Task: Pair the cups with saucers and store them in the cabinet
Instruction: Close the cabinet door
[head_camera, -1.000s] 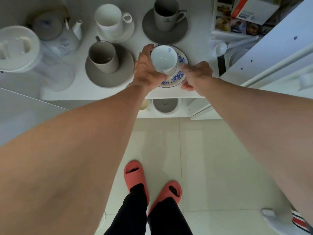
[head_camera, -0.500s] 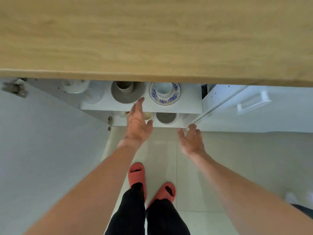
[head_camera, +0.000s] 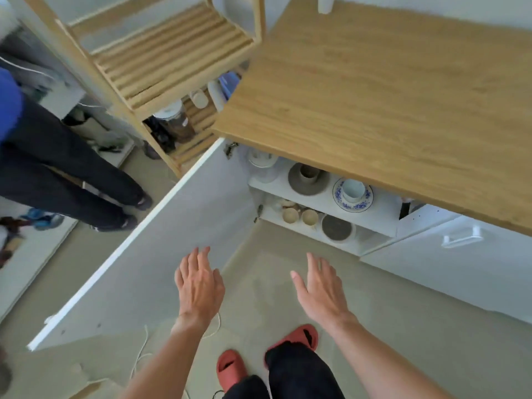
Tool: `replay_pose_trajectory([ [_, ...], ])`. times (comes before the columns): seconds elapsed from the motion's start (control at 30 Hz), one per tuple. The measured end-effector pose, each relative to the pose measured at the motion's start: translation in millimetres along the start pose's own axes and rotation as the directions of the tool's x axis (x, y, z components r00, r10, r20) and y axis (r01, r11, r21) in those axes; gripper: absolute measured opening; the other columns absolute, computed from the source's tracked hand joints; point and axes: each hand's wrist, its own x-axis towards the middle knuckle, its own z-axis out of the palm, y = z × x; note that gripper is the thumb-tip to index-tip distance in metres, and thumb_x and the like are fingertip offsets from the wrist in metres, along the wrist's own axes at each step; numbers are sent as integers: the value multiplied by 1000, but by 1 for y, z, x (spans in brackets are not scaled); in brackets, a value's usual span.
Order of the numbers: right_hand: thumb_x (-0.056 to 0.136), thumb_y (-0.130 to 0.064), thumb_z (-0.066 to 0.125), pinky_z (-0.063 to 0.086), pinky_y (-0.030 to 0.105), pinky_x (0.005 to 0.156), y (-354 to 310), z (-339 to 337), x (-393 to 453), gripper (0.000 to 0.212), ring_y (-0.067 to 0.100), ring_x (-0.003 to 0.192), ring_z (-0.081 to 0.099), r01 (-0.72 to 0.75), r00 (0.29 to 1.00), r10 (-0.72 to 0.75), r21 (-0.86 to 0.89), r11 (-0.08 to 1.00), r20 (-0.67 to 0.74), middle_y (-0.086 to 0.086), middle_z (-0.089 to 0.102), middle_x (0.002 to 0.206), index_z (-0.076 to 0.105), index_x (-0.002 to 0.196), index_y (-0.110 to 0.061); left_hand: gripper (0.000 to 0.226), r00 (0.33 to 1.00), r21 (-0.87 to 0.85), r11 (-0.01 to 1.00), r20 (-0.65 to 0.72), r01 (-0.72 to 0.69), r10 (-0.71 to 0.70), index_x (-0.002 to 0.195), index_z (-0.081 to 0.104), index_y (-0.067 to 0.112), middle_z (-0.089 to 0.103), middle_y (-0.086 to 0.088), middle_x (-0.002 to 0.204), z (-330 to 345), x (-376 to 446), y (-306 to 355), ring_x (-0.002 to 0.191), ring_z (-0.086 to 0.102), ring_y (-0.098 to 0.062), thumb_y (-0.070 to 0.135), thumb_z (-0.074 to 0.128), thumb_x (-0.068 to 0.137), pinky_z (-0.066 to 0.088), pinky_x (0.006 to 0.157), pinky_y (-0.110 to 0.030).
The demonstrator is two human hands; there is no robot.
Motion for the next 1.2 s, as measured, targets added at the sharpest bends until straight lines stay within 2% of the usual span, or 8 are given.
replay_pose_trajectory([
  [0.17, 101, -51, 31, 36, 42, 110, -83, 23, -19, 63, 28, 132, 41, 240, 970, -237, -66, 969, 50, 13, 38, 148, 21, 153, -17, 62, 997, 53, 997, -56, 50, -47, 136, 49, 8, 45, -17, 144, -42, -24, -70, 132, 38, -36, 2, 65, 76, 33, 108, -51],
  [0.43, 102, -50, 34, 31, 44, 114, -193, 62, -54, 64, 33, 140, 34, 383, 924, -382, -119, 916, 33, 19, 28, 157, 20, 155, -17, 64, 977, 82, 987, -173, 140, -124, 136, 46, 8, 37, -20, 150, -89, -52, -171, 136, 36, -39, 3, 64, 75, 29, 111, -51],
  [0.6, 101, -48, 36, 29, 44, 115, -232, 81, -81, 65, 35, 139, 34, 393, 919, -394, -118, 912, 20, 20, 28, 157, 21, 155, -15, 69, 988, 145, 977, -41, 156, -151, 146, 33, 13, 30, -12, 154, -94, -66, -228, 139, 31, -35, 6, 56, 82, 27, 113, -50],
  [0.73, 101, -48, 36, 30, 44, 115, -228, 95, -93, 65, 35, 140, 34, 364, 930, -366, -146, 920, 15, 20, 30, 157, 22, 155, -15, 78, 996, 138, 986, -17, 93, -91, 151, 24, 15, 39, -5, 143, -93, -70, -240, 128, 40, -32, 13, 56, 80, 36, 104, -45],
  [0.87, 101, -48, 37, 33, 45, 113, -207, 106, -107, 64, 34, 138, 36, 318, 948, -319, -152, 936, 18, 20, 32, 155, 23, 154, -15, 66, 994, 104, 991, 68, 81, -88, 152, 18, 35, 42, -6, 134, -103, -62, -233, 115, 43, -32, 24, 48, 93, 36, 98, -42],
  [1.0, 101, -48, 37, 37, 44, 110, -176, 107, -121, 64, 32, 137, 39, 270, 962, -274, -149, 951, -9, 18, 33, 155, 22, 154, -16, 48, 999, 68, 997, 24, 33, -35, 144, 37, 37, 54, -6, 114, -105, -70, -223, 100, 53, -30, 26, 43, 98, 41, 87, -38],
  [1.13, 101, -48, 37, 37, 44, 111, -133, 101, -127, 63, 31, 136, 41, 165, 984, -171, -113, 980, -48, 18, 37, 152, 24, 153, -16, 28, 993, -158, 981, 38, -108, 115, 123, 60, 34, 66, -2, 102, -98, -79, -219, 94, 64, -28, 32, 47, 99, 50, 79, -34],
  [1.2, 100, -48, 38, 39, 44, 110, -108, 101, -131, 63, 31, 133, 44, 80, 994, -85, -72, 994, -67, 17, 42, 148, 26, 152, -15, 21, 966, -260, 935, 34, -240, 257, 109, 67, 28, 69, 2, 96, -91, -82, -207, 87, 66, -22, 36, 51, 98, 52, 76, -32],
])
